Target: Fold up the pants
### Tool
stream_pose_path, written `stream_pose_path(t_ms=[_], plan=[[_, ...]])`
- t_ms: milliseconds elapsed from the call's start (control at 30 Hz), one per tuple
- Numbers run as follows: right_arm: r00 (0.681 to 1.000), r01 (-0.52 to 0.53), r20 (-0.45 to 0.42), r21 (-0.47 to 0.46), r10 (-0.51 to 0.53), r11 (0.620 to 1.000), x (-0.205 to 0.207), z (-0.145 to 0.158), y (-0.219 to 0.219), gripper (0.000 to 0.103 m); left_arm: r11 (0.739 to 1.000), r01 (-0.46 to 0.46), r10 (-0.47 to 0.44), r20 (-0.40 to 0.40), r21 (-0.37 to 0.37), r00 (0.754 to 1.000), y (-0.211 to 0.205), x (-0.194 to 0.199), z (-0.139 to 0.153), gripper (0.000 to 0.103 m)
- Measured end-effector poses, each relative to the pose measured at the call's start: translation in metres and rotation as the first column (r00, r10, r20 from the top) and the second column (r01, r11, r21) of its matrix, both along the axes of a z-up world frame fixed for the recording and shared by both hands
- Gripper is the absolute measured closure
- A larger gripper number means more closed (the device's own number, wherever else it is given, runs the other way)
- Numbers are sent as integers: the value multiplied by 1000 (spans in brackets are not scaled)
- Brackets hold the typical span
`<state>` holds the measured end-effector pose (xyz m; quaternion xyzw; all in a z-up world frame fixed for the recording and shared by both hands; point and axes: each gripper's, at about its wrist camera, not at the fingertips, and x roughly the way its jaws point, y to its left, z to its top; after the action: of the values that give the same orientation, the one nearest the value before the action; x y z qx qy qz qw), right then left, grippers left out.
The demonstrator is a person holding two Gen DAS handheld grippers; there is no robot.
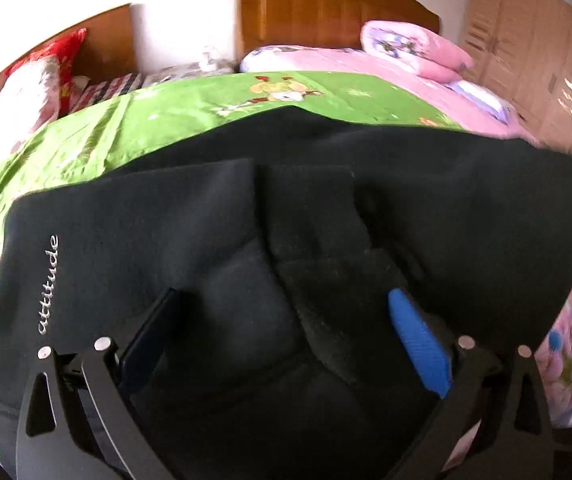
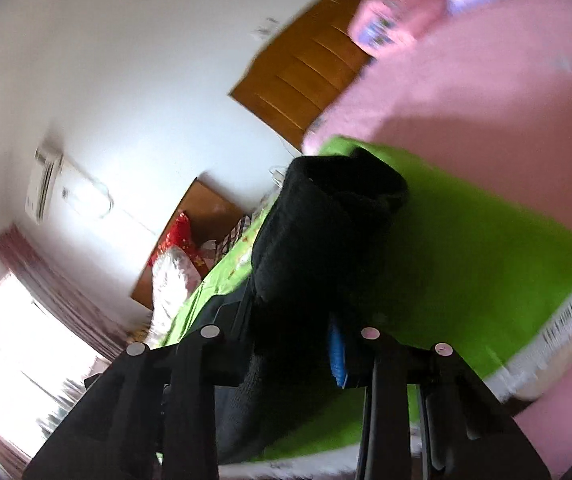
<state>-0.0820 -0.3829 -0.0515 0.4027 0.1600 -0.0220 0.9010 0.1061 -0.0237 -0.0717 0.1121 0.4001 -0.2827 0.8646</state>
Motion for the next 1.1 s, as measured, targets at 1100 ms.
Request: stream_pose_path(t_ms=[1100], plan=[[743,-410,-361,-911,564,-43,65,-4,412,64,876,-268,97,-397,-402,913,164,26,31,2]])
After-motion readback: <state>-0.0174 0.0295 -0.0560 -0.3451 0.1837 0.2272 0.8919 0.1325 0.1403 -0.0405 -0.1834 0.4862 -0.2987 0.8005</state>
